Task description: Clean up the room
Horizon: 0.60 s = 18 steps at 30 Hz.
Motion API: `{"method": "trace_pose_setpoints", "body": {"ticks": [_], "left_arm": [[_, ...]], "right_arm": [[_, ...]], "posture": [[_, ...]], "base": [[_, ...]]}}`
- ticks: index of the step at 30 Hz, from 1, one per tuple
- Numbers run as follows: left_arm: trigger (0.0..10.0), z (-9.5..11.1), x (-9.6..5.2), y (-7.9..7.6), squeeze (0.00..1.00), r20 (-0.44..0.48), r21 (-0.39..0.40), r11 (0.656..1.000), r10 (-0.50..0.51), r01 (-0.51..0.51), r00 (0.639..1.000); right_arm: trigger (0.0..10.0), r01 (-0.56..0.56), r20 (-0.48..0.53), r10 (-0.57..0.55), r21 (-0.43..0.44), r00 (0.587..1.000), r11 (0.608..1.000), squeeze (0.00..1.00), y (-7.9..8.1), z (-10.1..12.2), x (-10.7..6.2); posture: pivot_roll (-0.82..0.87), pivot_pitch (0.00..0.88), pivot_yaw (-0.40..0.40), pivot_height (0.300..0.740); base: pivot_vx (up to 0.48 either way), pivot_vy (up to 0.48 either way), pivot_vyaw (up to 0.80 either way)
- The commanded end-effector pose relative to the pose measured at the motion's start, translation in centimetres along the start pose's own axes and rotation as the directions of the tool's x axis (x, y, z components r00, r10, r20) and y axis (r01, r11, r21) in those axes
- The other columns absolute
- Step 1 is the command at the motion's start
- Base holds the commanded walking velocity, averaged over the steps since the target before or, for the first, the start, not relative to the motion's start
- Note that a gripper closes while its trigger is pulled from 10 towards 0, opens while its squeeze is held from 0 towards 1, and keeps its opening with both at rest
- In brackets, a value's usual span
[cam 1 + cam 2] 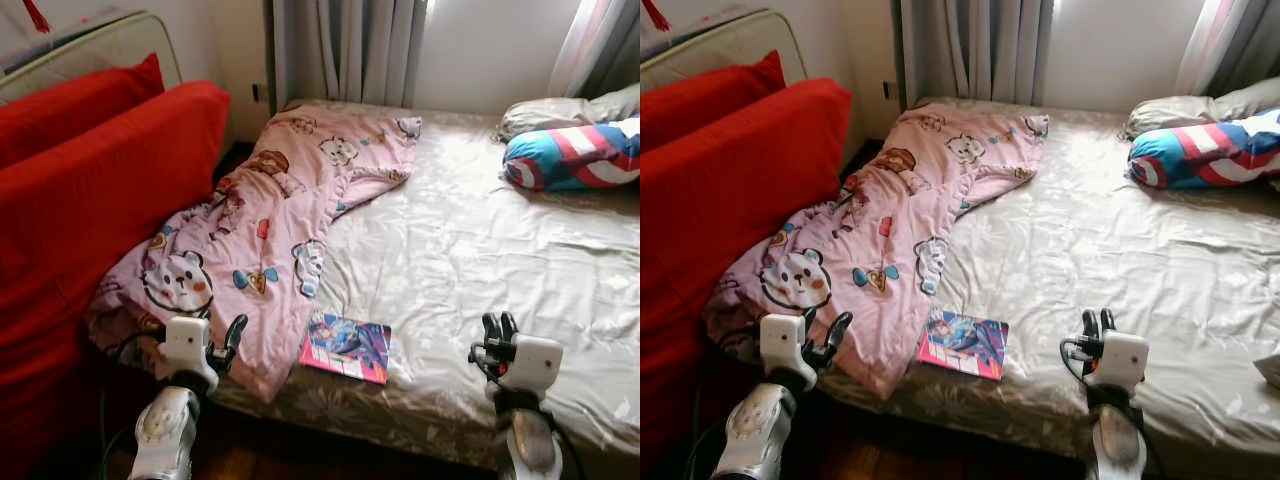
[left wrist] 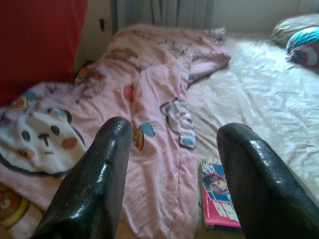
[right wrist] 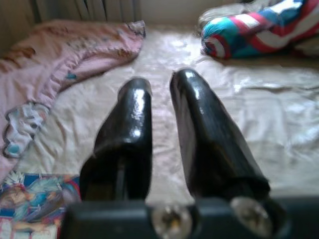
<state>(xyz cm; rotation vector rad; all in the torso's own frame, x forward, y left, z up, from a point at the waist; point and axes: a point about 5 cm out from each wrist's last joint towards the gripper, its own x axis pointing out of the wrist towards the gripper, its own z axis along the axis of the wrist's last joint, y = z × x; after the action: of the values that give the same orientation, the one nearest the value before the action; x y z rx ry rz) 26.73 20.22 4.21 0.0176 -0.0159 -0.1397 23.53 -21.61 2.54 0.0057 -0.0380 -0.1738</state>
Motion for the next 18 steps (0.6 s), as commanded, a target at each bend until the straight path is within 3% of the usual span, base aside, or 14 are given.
{"method": "trace_pose_setpoints", "body": {"ticks": [1, 9, 18], "left_arm": [[10.0, 0.1, -0.2, -0.1, 0.0, 0.006, -0.015, 1.0, -0.007, 0.007, 1.0], [10.0, 0.9, -0.9, -0.2, 0.0, 0.032, -0.028, 1.0, 0.007, -0.006, 0.999], [10.0, 2.0, -1.2, -0.5, 0.0, 0.037, -0.049, 0.999, 0.017, -0.015, 0.999]], "right_arm": [[10.0, -0.003, 0.013, 0.003, -0.012, 1.0, 1.0, 0.0, 0.0, 0.4, 0.0], [10.0, 0.029, -0.041, -0.029, 0.01, 0.999, 1.0, 0.0, -0.2, 0.5, -1.0], [10.0, 0.01, -0.037, -0.01, 0.017, 0.999, 1.0, 0.0, 0.0, 1.7, -1.4]], "posture": [[0.02, 0.0, -0.025, 0.74], [0.02, 0.0, -0.04, 0.73], [0.03, 0.111, -0.05, 0.701]], "base": [[0.0, 0.0, 0.0], [0.0, 0.0, 0.0], [0.0, 0.0, 0.0]]}}
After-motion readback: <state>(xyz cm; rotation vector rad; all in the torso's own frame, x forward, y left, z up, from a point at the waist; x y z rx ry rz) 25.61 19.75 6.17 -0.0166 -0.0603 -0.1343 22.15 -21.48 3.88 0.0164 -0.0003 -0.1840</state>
